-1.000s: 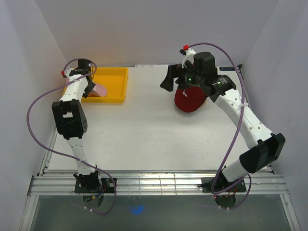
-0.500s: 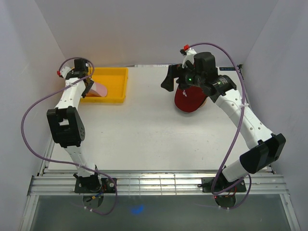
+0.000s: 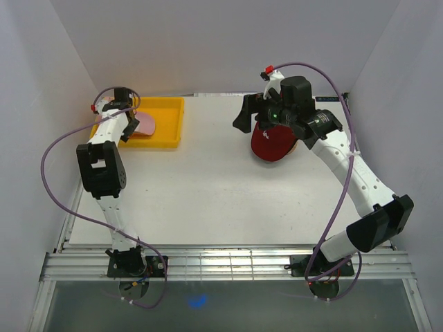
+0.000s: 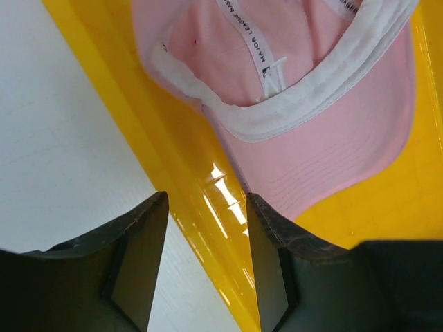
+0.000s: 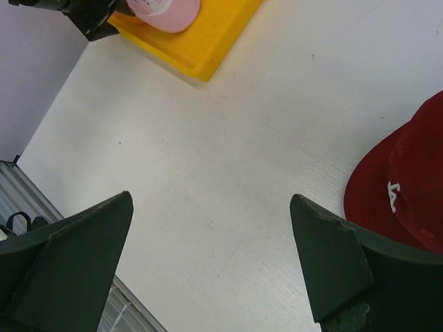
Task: Stack the hats
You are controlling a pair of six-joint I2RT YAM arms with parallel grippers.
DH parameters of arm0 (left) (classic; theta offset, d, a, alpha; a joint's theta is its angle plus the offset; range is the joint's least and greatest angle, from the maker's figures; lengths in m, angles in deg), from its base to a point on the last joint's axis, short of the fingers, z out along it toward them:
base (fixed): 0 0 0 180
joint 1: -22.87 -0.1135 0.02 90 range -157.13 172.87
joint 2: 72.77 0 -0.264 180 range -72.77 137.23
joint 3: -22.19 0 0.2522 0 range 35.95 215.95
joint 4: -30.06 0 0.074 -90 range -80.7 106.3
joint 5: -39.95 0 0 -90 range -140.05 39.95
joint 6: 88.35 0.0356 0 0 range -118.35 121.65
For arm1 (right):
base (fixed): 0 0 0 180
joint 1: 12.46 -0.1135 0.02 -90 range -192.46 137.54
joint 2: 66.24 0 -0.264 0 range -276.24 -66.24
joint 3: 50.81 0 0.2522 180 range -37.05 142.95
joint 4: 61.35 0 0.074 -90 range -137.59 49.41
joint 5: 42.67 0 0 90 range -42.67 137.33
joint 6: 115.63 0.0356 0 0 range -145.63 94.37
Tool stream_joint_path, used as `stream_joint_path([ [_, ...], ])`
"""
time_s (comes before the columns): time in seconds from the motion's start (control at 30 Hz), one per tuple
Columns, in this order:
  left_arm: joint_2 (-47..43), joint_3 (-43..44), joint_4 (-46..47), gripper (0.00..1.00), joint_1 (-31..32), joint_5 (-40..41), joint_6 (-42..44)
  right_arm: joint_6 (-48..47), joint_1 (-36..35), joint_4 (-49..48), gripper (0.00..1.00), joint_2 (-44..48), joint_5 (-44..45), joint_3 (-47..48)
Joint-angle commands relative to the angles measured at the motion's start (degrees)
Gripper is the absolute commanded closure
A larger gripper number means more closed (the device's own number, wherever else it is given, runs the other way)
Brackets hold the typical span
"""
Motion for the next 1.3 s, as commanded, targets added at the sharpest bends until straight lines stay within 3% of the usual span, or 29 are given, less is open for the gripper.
stream_joint_path([
  [0.0,2.03,3.70,1.93,0.41,0.36,-1.56,1.72,-1.87,0.05,0.04,0.00,2.13,1.23,-1.05],
  [0.03,2.48,4.66,1.84,0.44,0.53,-1.39,2.16,-2.22,0.05,0.30,0.00,1.96,1.67,-1.14],
  [0.07,2.66,4.67,1.93,0.54,0.62,-1.22,2.60,-2.40,0.05,0.48,0.00,1.95,1.94,-1.23],
  [0.17,1.78,4.06,3.15,0.71,0.62,-0.78,3.13,-2.48,0.05,0.48,0.00,1.87,2.20,-1.41],
  [0.23,1.25,4.58,3.60,0.76,0.62,-0.16,4.45,-2.48,0.05,0.48,0.00,1.69,1.94,-1.06],
  [0.27,1.25,4.85,3.60,0.76,0.62,0.01,4.80,-2.66,0.05,0.56,0.00,1.60,2.03,-0.62],
  [0.43,0.64,5.03,4.30,0.55,0.62,-1.21,6.47,-2.66,0.05,0.57,0.00,1.43,1.94,-0.53],
  [0.73,-3.84,-2.44,8.51,0.43,0.62,-4.55,1.21,-2.66,0.05,-0.05,0.00,1.87,1.76,-1.85],
  [0.97,-4.55,-4.81,11.86,0.40,0.62,-7.54,-1.34,-3.45,0.05,0.04,0.00,2.22,2.29,-2.55],
  [1.27,-12.54,-13.42,18.27,0.43,0.62,-9.21,-3.37,-3.80,0.05,-0.66,0.00,2.13,2.64,-3.60],
])
